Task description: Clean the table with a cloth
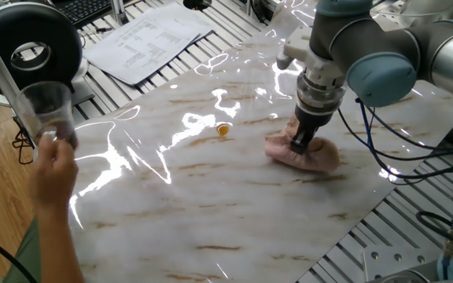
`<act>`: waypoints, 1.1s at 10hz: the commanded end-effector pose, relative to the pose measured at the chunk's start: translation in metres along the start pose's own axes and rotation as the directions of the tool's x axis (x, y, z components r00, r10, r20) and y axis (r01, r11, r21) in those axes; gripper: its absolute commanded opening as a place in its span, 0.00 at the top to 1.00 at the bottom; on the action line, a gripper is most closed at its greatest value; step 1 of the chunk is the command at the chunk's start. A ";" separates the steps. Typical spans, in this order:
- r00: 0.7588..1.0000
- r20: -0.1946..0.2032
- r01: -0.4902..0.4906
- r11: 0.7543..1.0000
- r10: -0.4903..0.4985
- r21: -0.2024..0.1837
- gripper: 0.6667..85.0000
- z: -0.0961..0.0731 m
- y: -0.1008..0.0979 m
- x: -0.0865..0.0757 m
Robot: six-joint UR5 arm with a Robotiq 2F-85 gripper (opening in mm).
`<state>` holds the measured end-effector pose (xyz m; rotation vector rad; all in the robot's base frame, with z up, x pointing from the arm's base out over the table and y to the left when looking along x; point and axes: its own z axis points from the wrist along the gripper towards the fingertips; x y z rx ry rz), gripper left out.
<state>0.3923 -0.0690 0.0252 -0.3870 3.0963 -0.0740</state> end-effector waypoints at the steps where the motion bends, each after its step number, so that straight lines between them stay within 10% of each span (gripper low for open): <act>1: 0.998 0.041 -0.056 0.998 0.057 -0.027 1.00 -0.002 0.005 -0.011; 5: 0.997 0.049 -0.051 0.999 0.052 -0.014 1.00 0.003 0.002 -0.017; 11: 0.999 -0.041 0.000 1.000 0.000 0.009 1.00 0.004 0.004 -0.093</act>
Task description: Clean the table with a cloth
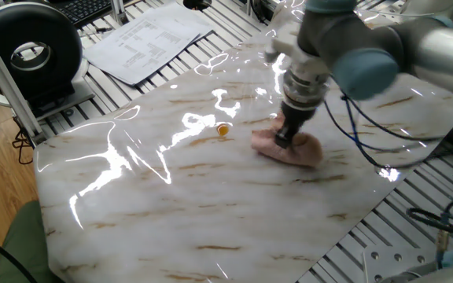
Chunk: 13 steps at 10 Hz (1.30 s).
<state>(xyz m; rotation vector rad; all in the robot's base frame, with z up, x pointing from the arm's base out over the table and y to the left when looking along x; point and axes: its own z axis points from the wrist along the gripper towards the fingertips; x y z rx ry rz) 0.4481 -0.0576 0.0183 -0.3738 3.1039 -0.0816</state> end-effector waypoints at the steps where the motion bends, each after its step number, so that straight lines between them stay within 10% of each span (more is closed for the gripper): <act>1: 0.999 -0.039 0.016 1.000 -0.016 0.006 1.00 -0.006 0.010 -0.051; 10: 0.999 0.001 0.052 0.998 -0.052 0.028 1.00 0.009 0.033 -0.128; 13: 0.993 0.112 0.046 0.989 -0.030 -0.140 1.00 0.007 0.084 -0.154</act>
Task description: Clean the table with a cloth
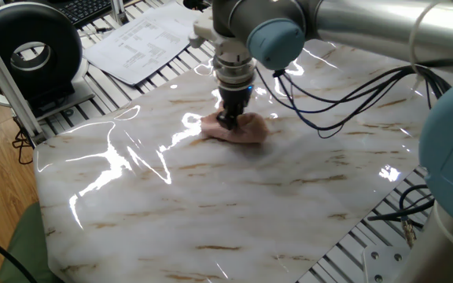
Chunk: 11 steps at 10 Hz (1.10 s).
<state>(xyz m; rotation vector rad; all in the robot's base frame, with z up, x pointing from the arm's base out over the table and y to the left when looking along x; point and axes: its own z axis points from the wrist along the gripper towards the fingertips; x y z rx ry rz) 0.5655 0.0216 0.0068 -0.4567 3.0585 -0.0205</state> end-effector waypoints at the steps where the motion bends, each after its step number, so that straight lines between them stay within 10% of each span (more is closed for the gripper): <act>1: 0.996 0.075 -0.036 0.991 0.046 -0.132 1.00 0.000 0.043 -0.026; 4: 0.991 0.023 -0.126 0.969 0.133 -0.214 0.99 -0.001 0.067 -0.016; 9: 0.948 -0.069 -0.311 0.856 0.312 -0.413 0.99 -0.018 0.122 -0.020; 11: 0.970 0.005 -0.233 0.938 0.242 -0.255 0.99 0.007 0.096 -0.019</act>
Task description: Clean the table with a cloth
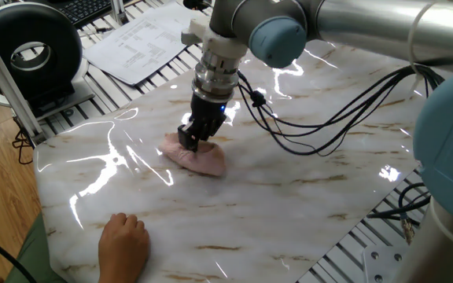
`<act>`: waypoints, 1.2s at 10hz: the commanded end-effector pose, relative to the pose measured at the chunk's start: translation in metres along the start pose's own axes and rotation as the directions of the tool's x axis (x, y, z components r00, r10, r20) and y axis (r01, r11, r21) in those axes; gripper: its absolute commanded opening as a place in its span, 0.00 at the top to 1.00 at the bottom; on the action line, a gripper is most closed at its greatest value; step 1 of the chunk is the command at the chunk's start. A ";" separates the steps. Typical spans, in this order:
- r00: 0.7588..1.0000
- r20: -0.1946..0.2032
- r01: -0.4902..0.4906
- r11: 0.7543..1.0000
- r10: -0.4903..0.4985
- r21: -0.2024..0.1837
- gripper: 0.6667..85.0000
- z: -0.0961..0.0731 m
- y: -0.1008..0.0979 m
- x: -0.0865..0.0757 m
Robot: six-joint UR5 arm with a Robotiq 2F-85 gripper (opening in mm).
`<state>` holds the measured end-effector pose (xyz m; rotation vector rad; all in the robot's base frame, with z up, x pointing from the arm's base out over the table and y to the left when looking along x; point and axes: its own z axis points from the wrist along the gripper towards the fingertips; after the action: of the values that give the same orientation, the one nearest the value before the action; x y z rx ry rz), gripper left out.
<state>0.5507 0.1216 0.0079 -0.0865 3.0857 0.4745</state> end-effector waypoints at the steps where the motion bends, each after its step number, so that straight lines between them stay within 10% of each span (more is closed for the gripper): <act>1: 0.998 0.032 0.051 0.993 -0.055 0.109 0.99 0.009 -0.021 -0.007; 3: 0.979 -0.019 0.201 0.929 -0.205 0.310 0.99 -0.015 -0.086 -0.012; 4: 0.967 -0.058 0.252 0.903 -0.247 0.348 0.99 -0.033 -0.109 -0.010; 6: 0.975 -0.101 0.223 0.860 -0.199 0.458 1.00 -0.049 -0.107 -0.004; 10: 0.886 -0.137 0.445 0.732 -0.442 0.516 1.00 -0.052 -0.200 -0.021; 11: 0.892 -0.166 0.442 0.729 -0.421 0.523 1.00 -0.065 -0.203 -0.010; 12: 0.921 -0.185 0.388 0.785 -0.342 0.483 0.99 -0.075 -0.183 0.013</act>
<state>0.5698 -0.0564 0.0080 -0.6881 2.9830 -0.3640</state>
